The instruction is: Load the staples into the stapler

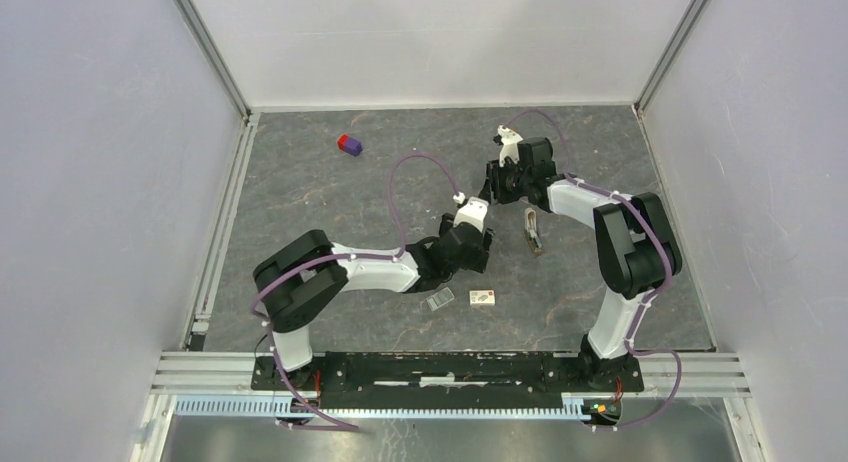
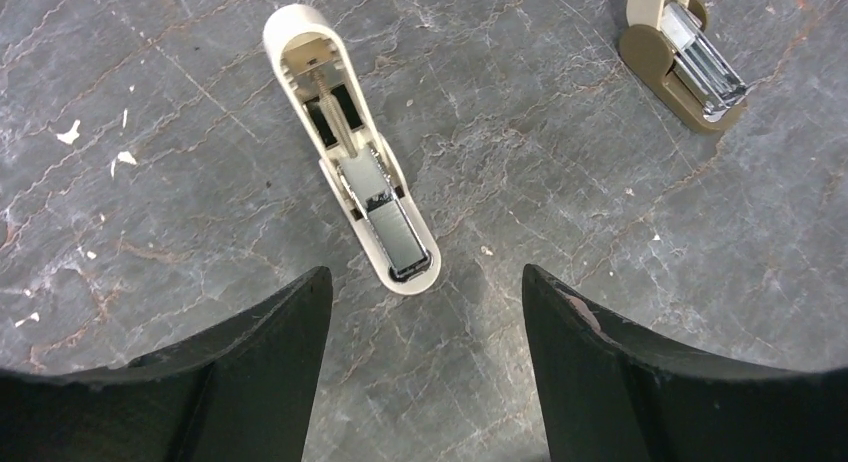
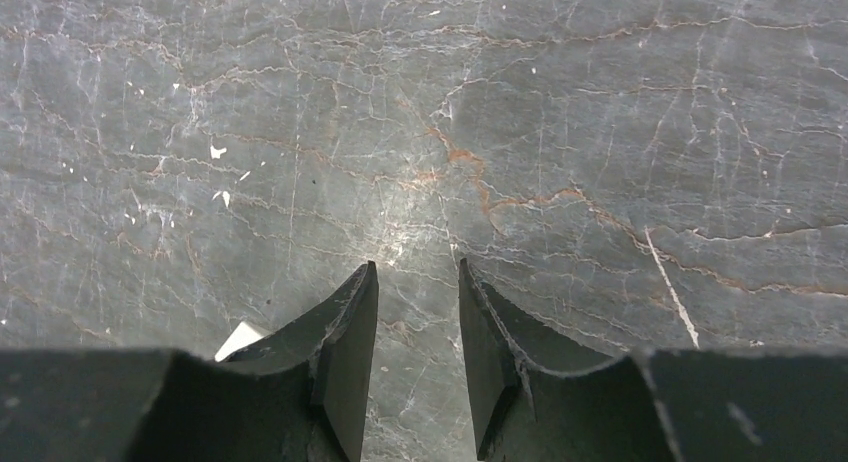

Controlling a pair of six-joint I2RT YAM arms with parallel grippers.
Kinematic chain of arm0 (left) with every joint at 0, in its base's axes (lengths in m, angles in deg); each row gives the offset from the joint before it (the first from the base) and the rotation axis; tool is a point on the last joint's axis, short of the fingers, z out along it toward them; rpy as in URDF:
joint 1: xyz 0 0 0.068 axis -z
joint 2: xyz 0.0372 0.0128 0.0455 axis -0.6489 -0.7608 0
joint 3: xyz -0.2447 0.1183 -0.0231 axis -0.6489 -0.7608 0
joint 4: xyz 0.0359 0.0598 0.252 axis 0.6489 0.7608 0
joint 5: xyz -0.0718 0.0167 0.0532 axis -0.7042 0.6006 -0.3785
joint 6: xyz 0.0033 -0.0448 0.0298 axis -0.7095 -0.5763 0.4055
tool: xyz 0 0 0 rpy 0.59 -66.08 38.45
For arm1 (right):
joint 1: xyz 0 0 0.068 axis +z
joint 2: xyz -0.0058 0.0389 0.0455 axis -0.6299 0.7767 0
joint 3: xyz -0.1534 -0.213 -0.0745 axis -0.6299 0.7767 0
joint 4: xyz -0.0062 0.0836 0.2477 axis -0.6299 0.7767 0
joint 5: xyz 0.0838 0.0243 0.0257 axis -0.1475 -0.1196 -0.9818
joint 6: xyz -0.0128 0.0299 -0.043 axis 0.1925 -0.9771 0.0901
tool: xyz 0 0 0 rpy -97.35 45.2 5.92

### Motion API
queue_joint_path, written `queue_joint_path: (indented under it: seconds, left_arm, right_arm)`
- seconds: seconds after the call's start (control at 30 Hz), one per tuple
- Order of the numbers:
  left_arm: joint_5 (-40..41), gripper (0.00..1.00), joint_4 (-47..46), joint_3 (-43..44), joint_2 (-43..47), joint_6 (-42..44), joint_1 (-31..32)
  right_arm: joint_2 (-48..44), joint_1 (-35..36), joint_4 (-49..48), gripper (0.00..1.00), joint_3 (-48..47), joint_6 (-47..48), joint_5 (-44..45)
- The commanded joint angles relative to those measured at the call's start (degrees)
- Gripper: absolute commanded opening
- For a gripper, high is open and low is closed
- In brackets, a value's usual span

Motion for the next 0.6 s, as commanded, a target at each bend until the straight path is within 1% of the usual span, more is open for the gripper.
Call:
queue_joint_path:
  seconds: [0.0,0.13,0.2,0.27,0.33,0.43,0.57]
  left_arm:
    - [4.34,0.75,-2.01,4.08,-2.99,3.66,0.29]
    - [4.65,0.69,-1.64,4.23,-4.50,4.65,0.32]
    - [3.02,0.64,-4.78,2.47,-4.56,6.07,0.27]
    - [1.91,0.60,-5.79,1.78,-4.93,6.68,0.31]
    - [1.90,0.60,-5.46,1.78,-5.55,6.62,0.29]
    - [1.94,0.64,-5.50,1.47,-6.15,6.35,0.31]
    - [3.71,0.64,-4.60,1.36,-6.98,6.18,0.18]
  right_arm:
    - [0.17,-0.46,0.24,0.42,-2.06,2.00,-2.01]
    - [0.20,-0.54,0.34,0.42,-1.32,2.96,-2.74]
    - [-0.19,-0.58,-0.22,0.42,-0.06,2.92,-2.09]
    - [-0.95,-0.65,-1.20,0.42,1.51,2.06,-0.88]
    - [-1.45,-0.81,-2.19,0.42,2.52,1.56,-1.34]
    - [-1.97,-0.85,-2.63,0.42,3.12,1.32,-1.20]
    - [-2.09,-0.83,-2.79,0.42,3.50,1.43,-1.88]
